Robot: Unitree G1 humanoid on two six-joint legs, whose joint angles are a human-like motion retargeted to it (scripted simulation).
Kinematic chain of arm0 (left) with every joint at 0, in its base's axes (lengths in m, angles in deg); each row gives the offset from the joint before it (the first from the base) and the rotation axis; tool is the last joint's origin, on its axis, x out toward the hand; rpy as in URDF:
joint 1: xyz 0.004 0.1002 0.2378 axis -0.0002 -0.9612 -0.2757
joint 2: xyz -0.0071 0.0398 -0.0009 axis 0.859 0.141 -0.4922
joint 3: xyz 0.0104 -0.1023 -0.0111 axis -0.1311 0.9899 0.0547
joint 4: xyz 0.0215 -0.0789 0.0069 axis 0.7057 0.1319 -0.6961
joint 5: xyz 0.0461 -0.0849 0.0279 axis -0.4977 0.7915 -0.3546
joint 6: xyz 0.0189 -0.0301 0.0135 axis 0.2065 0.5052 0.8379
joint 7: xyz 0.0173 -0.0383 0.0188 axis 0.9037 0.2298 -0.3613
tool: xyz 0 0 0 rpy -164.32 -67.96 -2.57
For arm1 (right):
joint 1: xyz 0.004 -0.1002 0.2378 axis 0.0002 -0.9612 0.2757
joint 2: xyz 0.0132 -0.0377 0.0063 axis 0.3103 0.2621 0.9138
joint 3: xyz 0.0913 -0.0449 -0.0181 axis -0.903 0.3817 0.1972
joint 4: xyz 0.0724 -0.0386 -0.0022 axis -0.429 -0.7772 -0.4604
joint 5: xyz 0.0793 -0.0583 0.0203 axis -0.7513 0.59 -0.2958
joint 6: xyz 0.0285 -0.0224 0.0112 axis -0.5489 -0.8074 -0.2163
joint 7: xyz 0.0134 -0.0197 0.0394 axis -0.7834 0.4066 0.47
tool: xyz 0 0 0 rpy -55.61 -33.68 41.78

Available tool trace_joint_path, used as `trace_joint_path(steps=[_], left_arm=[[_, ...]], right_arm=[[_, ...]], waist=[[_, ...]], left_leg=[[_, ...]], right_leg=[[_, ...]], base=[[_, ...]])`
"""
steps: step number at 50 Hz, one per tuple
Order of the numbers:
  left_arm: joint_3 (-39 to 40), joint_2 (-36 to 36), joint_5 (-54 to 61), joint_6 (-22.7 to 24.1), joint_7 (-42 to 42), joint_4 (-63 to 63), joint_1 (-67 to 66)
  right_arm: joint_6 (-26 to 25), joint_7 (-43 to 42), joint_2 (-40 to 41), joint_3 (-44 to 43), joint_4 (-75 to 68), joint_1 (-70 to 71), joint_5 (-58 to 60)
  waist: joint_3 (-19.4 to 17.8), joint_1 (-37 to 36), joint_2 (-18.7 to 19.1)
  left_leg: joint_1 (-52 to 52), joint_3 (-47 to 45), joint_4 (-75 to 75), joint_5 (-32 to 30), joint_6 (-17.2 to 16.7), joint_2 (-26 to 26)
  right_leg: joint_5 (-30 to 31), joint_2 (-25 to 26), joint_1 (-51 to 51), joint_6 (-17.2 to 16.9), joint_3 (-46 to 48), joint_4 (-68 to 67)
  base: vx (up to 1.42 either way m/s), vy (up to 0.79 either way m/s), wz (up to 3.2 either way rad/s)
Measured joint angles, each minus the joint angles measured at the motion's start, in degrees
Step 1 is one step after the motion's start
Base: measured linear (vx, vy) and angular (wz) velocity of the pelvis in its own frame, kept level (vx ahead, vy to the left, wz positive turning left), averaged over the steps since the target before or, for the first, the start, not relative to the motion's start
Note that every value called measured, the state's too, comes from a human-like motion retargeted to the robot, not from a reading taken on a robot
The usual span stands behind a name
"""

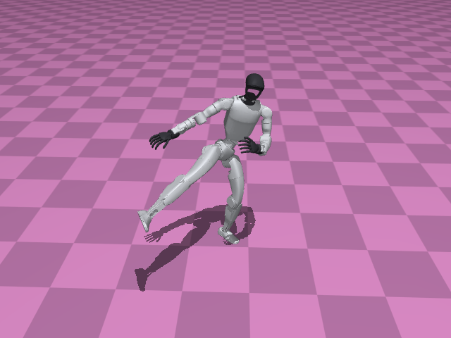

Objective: Kungfu

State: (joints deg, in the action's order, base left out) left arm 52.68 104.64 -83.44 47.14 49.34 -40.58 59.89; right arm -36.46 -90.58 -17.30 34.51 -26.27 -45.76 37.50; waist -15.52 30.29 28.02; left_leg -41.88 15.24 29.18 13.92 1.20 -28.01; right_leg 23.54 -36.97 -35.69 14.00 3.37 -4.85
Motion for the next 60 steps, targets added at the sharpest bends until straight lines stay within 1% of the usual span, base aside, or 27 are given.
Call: trace_joint_path(steps=[2, 3, 5, 6, 7, 8, 10, 14, 17, 20, 26, 27, 28, 30, 32, 33, 35, 38, 41, 43, 45, 46, 49, 52, 55, 57, 60], left_arm=[[1.33, 0.67, -0.51, -0.41, 1.37, 1.18, -3.23], [2.35, 1.01, -0.44, -0.62, 2.04, 1.76, -4.60], [4.19, 1.76, 0.33, -0.69, 1.81, 4.83, -5.76], [5.00, 2.04, 1.01, -0.94, 0.71, 6.74, -5.90], [6.07, 2.24, 1.62, -1.23, -0.81, 8.70, -6.05], [7.66, 2.32, 2.09, -1.62, -3.19, 10.77, -6.23], [11.32, 1.97, 0.60, -2.43, -7.69, 14.24, -7.89], [15.15, 2.25, -3.27, -1.99, -6.35, 17.81, -13.50], [17.04, 3.40, -2.77, -0.23, -2.75, 20.81, -17.21], [17.81, 3.14, -3.08, 0.72, 0.91, 24.88, -19.19], [15.70, -0.55, -7.40, 0.91, 5.94, 34.39, -16.68], [15.14, -1.36, -8.25, 1.01, 7.00, 35.95, -15.62], [14.39, -2.21, -9.09, 1.07, 8.15, 37.37, -14.36], [12.32, -3.72, -11.46, 1.38, 10.83, 40.15, -11.15], [10.70, -7.05, -15.79, 1.16, 13.44, 42.36, -7.03], [10.68, -8.75, -17.99, 0.34, 15.28, 43.78, -4.65], [12.42, -11.47, -24.51, -1.66, 19.08, 48.44, 1.23], [10.03, -12.00, -29.70, -5.78, 23.82, 55.52, 9.53], [6.79, -11.06, -32.02, -9.24, 27.05, 59.86, 16.56], [6.13, -10.81, -35.08, -9.62, 27.62, 60.75, 19.40], [6.55, -10.87, -40.61, -8.66, 26.08, 60.47, 20.40], [6.62, -10.75, -42.29, -8.31, 24.91, 60.03, 20.89], [6.54, -10.08, -42.44, -6.61, 20.63, 58.13, 21.98], [6.00, -9.35, -35.35, -4.63, 13.35, 54.34, 19.90], [4.53, -9.10, -27.16, -8.73, 3.81, 47.45, 14.59], [2.87, -6.48, -25.64, -15.51, 0.83, 38.12, 9.01], [-0.98, 3.51, -25.45, -24.14, -2.12, 15.06, -4.05]], right_arm=[[-0.82, -2.25, 2.17, 0.99, 0.33, 0.47, 1.33], [-1.67, -3.95, 3.34, 1.68, 0.95, 0.89, 1.88], [-3.70, -7.79, 7.03, 1.29, 2.45, -0.31, 1.76], [-3.47, -9.17, 8.53, 0.86, 3.21, -1.93, 0.98], [-2.88, -10.31, 10.01, 0.39, 4.09, -3.71, 0.43], [-1.56, -10.94, 11.46, -0.16, 5.21, -5.83, 0.36], [0.93, -10.35, 14.77, -2.66, 7.20, -10.64, 1.20], [5.31, -7.72, 20.74, -5.07, 9.82, -18.12, 2.25], [7.77, -6.12, 23.52, -3.12, 11.27, -20.86, 2.61], [9.19, -4.96, 25.05, -0.46, 11.85, -21.10, 3.63], [8.52, -2.61, 28.93, 4.81, 10.37, -15.36, 4.16], [9.02, -2.22, 29.71, 5.63, 9.57, -13.75, 4.01], [9.50, -2.03, 30.48, 6.43, 8.70, -12.14, 3.72], [10.68, -1.25, 31.69, 8.16, 6.64, -8.35, 3.06], [11.72, 0.90, 31.05, 8.33, 5.97, -4.60, 3.13], [11.84, 1.84, 31.14, 9.16, 6.21, -2.42, 3.05], [12.23, 4.00, 32.36, 11.14, 7.30, 1.74, 2.35], [16.15, 8.44, 33.52, 14.74, 9.15, 6.86, 1.19], [20.80, 13.43, 33.07, 19.52, 11.69, 10.42, -0.66], [23.12, 16.31, 32.87, 21.87, 13.68, 11.45, -0.95], [23.86, 17.35, 32.68, 22.78, 15.65, 11.59, 0.66], [23.26, 17.14, 32.33, 22.67, 16.09, 11.68, 0.52], [26.97, 21.57, 31.87, 23.08, 17.04, 12.46, -5.43], [31.60, 31.00, 31.61, 25.13, 19.68, 12.28, -22.67], [29.34, 38.43, 31.95, 27.19, 24.74, 9.91, -33.71], [26.33, 42.96, 32.42, 30.37, 29.34, 7.38, -39.44], [20.17, 50.40, 32.96, 38.15, 38.85, 3.33, -50.17]], waist=[[-1.33, 0.87, 1.76], [-1.46, -0.77, 1.76], [-2.53, -0.91, 1.77], [-3.34, -0.06, 1.77], [-3.73, 0.62, 1.23], [-3.29, 0.98, -0.41], [0.21, -0.98, -5.01], [8.69, -6.53, -14.44], [11.52, -7.16, -20.38], [12.44, -7.11, -23.47], [10.42, -6.60, -23.45], [9.56, -6.34, -23.83], [8.76, -5.71, -25.13], [7.85, -4.94, -24.14], [7.94, -4.33, -21.56], [7.67, -5.03, -22.41], [6.65, -5.32, -22.33], [3.56, -1.54, -17.80], [2.24, -0.19, -15.93], [1.98, -0.12, -14.66], [0.40, -0.55, -11.55], [-0.18, -0.12, -10.26], [-0.60, 0.94, -8.54], [-1.00, 1.91, -7.10], [-0.90, 1.91, -5.54], [-0.43, 0.88, -4.78], [0.67, -1.30, -3.69]], left_leg=[[-2.02, 1.39, -0.99, -1.38, 0.89, -1.68], [-3.03, 0.55, 0.40, -0.94, 2.46, -2.73], [-5.94, 1.60, 1.96, 0.41, 4.59, -4.28], [-6.72, 3.29, 1.34, 0.01, 3.35, -5.44], [-7.10, 4.39, 1.27, -0.19, 2.37, -5.84], [-6.69, 4.30, 2.33, 0.02, 1.87, -4.75], [-3.94, 0.72, 3.32, 0.27, 1.17, -3.01], [2.12, -8.51, 3.99, 2.68, -1.14, 0.05], [6.26, -13.53, 5.65, 4.42, -3.49, 2.87], [9.39, -16.13, 7.52, 5.32, -5.73, 5.21], [16.21, -20.43, 7.70, 4.54, -11.01, 5.27], [17.86, -21.23, 7.69, 4.47, -12.19, 5.59], [19.95, -21.98, 7.59, 5.24, -13.50, 7.21], [22.04, -21.45, 4.96, 4.71, -16.20, 8.05], [20.21, -19.48, 3.12, 2.20, -16.20, 12.07], [20.99, -21.85, 2.31, 1.00, -16.20, 14.32], [21.58, -25.60, 0.26, -1.89, -16.20, 15.84], [19.93, -20.01, -1.08, -4.56, -16.20, 16.11], [20.95, -18.02, -5.26, -4.81, -16.20, 17.02], [22.72, -19.48, -10.13, -5.02, -16.20, 13.93], [24.40, -23.05, -14.24, -6.19, -16.20, 6.78], [24.69, -23.23, -15.27, -6.00, -16.20, 6.51], [24.19, -22.66, -16.18, -4.53, -16.20, 10.54], [23.69, -24.22, -17.11, -3.33, -16.20, 12.39], [23.72, -21.85, -17.04, -2.62, -16.20, 14.40], [24.76, -21.45, -17.38, -2.30, -16.20, 15.12], [26.41, -21.90, -17.42, -1.52, -16.20, 15.36]], right_leg=[[1.45, 2.49, 0.07, -3.79, -6.31, 6.96], [-1.03, 2.64, -2.70, -2.62, 0.98, 5.13], [-7.64, 2.19, -7.58, 1.00, 10.50, -11.68], [-7.06, 4.37, -8.75, 0.65, 12.09, -21.01], [-6.01, 6.80, -9.49, -0.50, 12.77, -28.97], [-4.02, 9.73, -9.39, -3.22, 11.63, -34.21], [-2.69, 15.17, -8.85, -8.55, 9.36, -39.09], [-6.31, 17.80, -5.27, -11.67, 15.46, -33.42], [-8.10, 20.06, -1.01, -13.80, 15.64, -23.75], [-10.44, 21.87, 1.82, -10.76, 13.59, -16.50], [-22.02, 21.94, 6.77, -2.26, 20.81, -7.89], [-21.12, 21.52, 8.00, -3.07, 21.86, -6.58], [-16.11, 19.20, 9.92, -8.41, 24.39, -4.46], [-13.94, 18.04, 6.69, -16.13, 16.72, -7.54], [-16.76, 15.41, -0.80, -18.44, 10.08, -14.09], [-16.40, 12.12, -3.42, -18.06, 11.08, -15.19], [-19.28, 10.19, -8.62, -17.55, 10.10, -20.03], [-21.40, 12.34, -13.91, -17.20, 5.52, -23.69], [-22.59, 12.32, -17.45, -16.41, 5.67, -25.79], [-25.13, 14.69, -19.74, -15.04, 6.06, -28.30], [-27.67, 18.44, -20.00, -13.66, 9.49, -30.56], [-27.71, 18.63, -20.34, -13.68, 9.79, -30.66], [-27.78, 16.31, -22.83, -14.71, 7.89, -31.71], [-28.04, 13.53, -24.62, -15.67, 7.19, -33.78], [-27.98, 11.56, -24.31, -16.88, 6.53, -34.80], [-28.09, 10.78, -23.67, -17.05, 6.43, -35.48], [-27.85, 10.17, -22.28, -17.24, 6.22, -35.89]], base=[[-0.17, -0.24, -1.22], [-0.16, -0.28, -1.26], [-0.08, -0.38, -0.41], [0.01, -0.62, 0.70], [0.06, -0.72, 1.12], [0.15, -0.68, 1.00], [0.25, -0.71, 0.54], [0.19, -0.57, -0.15], [0.14, -0.64, 0.01], [0.02, -0.51, -0.08], [-0.13, -0.59, -0.40], [-0.22, -0.79, -0.27], [-0.20, -0.67, -0.07], [-0.22, -0.76, 0.17], [-0.35, -0.39, 0.10], [-0.43, -0.05, -0.79], [-0.38, -0.06, -0.93], [-0.25, -0.20, -0.10], [-0.16, -0.08, -0.45], [-0.04, -0.40, -0.76], [0.03, -0.21, -0.78], [0.01, -0.05, -0.28], [0.02, 0.20, 0.29], [0.08, 0.23, 0.53], [0.20, 0.20, 0.45], [0.22, 0.11, 0.19], [0.19, 0.10, 0.05]])
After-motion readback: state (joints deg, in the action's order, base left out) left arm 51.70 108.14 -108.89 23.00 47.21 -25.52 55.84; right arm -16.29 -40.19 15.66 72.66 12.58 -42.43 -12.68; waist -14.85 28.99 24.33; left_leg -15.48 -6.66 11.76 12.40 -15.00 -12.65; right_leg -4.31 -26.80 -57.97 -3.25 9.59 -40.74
